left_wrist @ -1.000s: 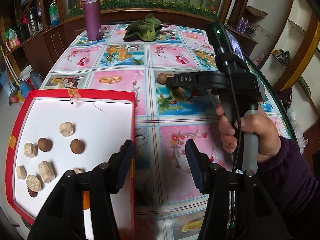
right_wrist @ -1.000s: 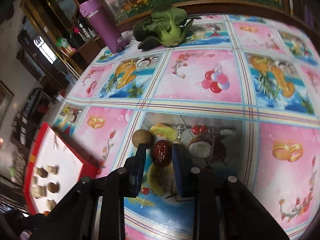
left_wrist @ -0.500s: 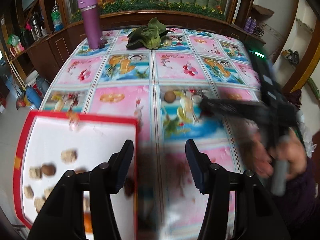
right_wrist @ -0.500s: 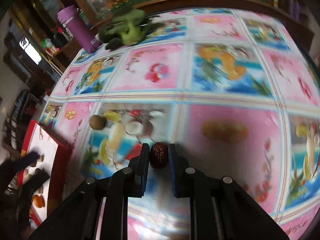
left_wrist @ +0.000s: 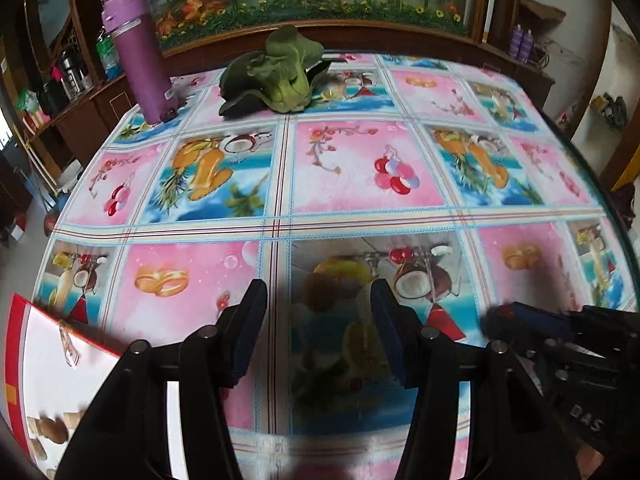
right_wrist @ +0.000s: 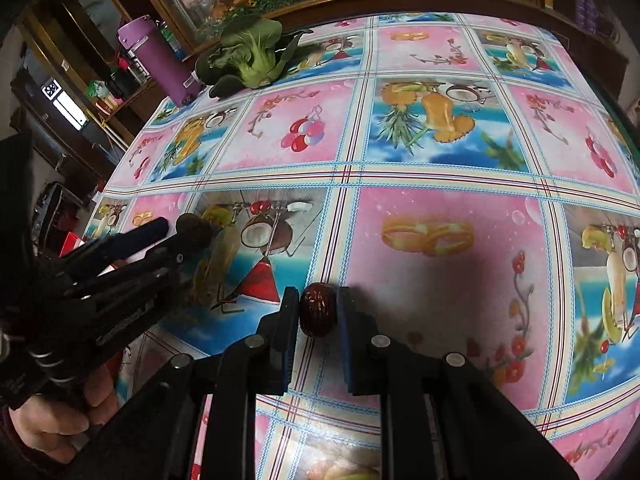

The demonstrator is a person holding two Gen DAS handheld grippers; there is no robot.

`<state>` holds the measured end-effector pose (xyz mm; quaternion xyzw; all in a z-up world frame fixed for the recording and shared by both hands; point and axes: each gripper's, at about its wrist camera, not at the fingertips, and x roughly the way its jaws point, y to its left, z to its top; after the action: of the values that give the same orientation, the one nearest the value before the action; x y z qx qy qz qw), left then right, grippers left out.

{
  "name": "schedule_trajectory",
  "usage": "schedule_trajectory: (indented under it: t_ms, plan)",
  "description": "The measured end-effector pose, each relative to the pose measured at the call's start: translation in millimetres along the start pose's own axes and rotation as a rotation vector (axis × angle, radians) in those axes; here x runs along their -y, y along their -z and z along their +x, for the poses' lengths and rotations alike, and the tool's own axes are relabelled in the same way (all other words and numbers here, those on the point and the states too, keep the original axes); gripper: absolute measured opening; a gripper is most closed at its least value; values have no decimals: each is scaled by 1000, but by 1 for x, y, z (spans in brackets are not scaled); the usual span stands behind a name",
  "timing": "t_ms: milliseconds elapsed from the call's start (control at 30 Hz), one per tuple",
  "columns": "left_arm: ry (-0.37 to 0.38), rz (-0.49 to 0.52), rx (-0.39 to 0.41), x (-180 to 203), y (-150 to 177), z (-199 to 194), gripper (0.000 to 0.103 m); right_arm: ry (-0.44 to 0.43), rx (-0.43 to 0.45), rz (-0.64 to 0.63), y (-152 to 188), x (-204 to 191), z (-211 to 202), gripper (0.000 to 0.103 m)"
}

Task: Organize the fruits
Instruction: 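Grasp a red date with the right gripper while the left grasps a brown ball, then carry the red date and brown ball over the tray and open both grippers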

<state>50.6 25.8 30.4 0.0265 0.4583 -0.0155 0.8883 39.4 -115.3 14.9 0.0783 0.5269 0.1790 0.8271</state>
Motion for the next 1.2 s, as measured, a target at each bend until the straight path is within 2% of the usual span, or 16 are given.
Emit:
schedule_trajectory:
  t_ms: [33,100,167,200,233,300,433,567,667,733,833,933,1000,1100,1200]
  plan:
    - [6,-6,-9,0,0,3,55,1,0,-1,0,0,0,17]
    - [22,-18,-21,-1,0,9,42,0,1,-1,0,0,1,17]
    - [34,-23,-32,-2,0,13,39,0,3,-3,0,-1,1,17]
    - [42,-29,-41,-2,2,16,33,2,5,-5,0,-1,1,17]
    - [46,-30,-51,-2,3,17,33,4,6,-7,0,-2,1,17]
    - [44,-28,-40,-2,2,16,25,10,10,-16,0,-4,1,17]
    - [54,-52,-33,-4,1,17,24,13,10,-19,0,-5,1,17]
    - [57,-55,-23,-1,5,10,24,-36,1,-15,3,-10,0,17]
    - [53,-41,26,0,13,-19,24,-90,73,-51,11,-26,-15,17]
    - [59,-37,73,-4,25,-55,24,-140,121,-76,19,-39,-27,17]
    - [50,-29,158,-16,53,-113,24,-195,188,-125,43,-68,-45,17]
    - [43,-46,225,-35,91,-166,24,-282,206,-157,64,-99,-58,17]
    - [15,-67,250,-49,114,-189,24,-320,222,-194,78,-124,-71,17]
    - [-30,-113,276,-71,142,-214,24,-330,248,-265,91,-158,-92,17]
    - [-112,-159,324,-92,162,-237,24,-329,270,-337,102,-188,-105,17]
